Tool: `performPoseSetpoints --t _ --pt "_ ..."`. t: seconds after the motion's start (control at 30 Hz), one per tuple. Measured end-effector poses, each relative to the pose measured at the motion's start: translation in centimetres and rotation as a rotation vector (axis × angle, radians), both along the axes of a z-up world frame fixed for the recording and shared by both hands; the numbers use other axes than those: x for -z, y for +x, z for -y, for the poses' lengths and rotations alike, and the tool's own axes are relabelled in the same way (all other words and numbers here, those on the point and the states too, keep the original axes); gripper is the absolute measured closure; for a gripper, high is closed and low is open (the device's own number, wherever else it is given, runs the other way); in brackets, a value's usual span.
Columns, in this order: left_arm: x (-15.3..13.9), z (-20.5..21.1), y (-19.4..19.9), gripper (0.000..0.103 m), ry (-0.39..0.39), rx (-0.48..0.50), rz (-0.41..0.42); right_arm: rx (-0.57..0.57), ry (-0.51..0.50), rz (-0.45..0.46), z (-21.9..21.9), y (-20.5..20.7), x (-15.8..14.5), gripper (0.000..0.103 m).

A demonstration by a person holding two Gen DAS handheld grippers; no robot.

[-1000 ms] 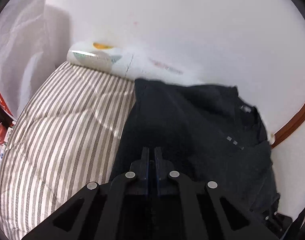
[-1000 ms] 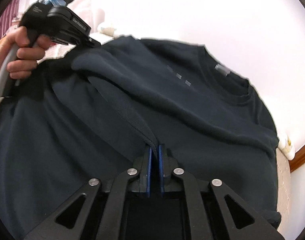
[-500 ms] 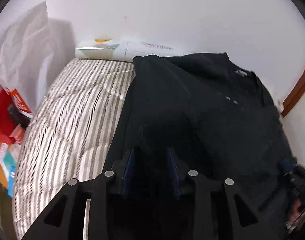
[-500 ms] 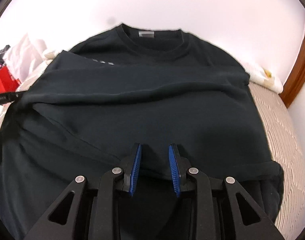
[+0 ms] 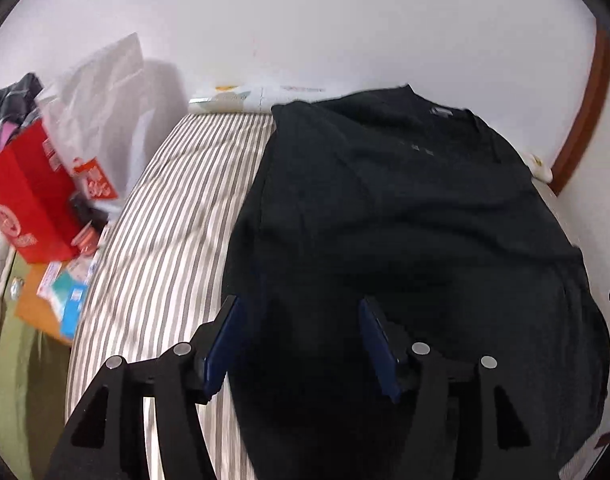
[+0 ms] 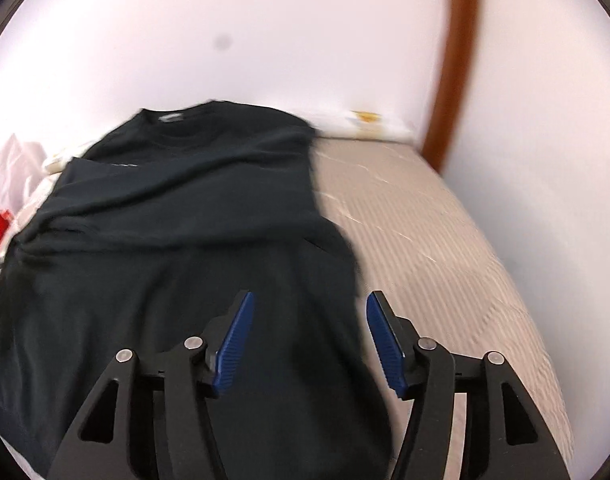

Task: Fold small clothes
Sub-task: 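Open the left tool and release the folded side onto the body, then grasp the other sweatshirt side edge with the right tool and lift it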

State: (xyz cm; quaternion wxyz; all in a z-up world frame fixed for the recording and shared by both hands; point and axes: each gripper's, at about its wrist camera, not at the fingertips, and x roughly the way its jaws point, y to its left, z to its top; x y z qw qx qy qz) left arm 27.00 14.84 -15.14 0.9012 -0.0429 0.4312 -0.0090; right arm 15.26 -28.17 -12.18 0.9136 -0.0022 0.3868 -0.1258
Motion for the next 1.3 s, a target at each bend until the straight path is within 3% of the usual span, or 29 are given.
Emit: performPoseSetpoints --t 0.1,0.2,0.43,0.67,0.77,0.83,0.87,0.9,0.93,0.97,1.1,1.3 --pt "0.6 -0.3 -3.1 0.046 -0.016 0.001 -0.011 0.032 0.001 -0.032 2.0 -3.6 1.2 0.043" --pt "1.1 -1.0 -6.2 0.046 -0.045 -0.025 -0.008 0.034 0.075 -0.088 3.6 -6.6 2.9 0.043" --pt "2.9 -1.1 -11.2 0.047 -0.062 -0.006 -0.035 0.020 0.204 -0.075 3.5 -11.1 6.0 0.043" --pt "3.7 0.3 -12.8 0.047 -0.089 -0.009 -0.007 0.040 0.234 -0.061 2.2 -9.8 6.8 0.043" --pt "3.9 1.0 -13.0 0.048 -0.063 -0.022 0.003 0.045 0.258 -0.062 2.2 -9.0 6.6 0.043" --pt "3.9 1.5 -13.0 0.057 -0.036 -0.030 0.010 0.028 0.282 -0.056 2.2 -8.4 6.6 0.041" --pt "4.0 1.8 -13.2 0.061 -0.013 -0.036 0.012 0.024 0.260 -0.062 1.9 -8.0 6.6 0.045" --pt "3.9 1.9 -13.3 0.073 0.004 -0.037 0.014 0.018 0.231 -0.068 1.4 -7.9 6.7 0.051" --pt "3.9 2.0 -13.3 0.083 0.004 -0.034 0.015 -0.003 0.200 -0.073 0.9 -7.7 6.7 0.074" --pt "3.9 1.9 -13.4 0.087 -0.006 -0.035 0.015 -0.051 0.197 -0.078 0.4 -7.7 6.7 0.095" --pt "3.4 1.0 -14.3 0.093 -0.034 -0.044 0.022 -0.073 0.159 -0.046 -0.3 -8.6 5.9 0.096" --pt "1.8 0.1 -17.4 0.094 -0.048 -0.021 0.082 -0.109 0.203 0.010 0.2 -11.8 3.9 0.096"
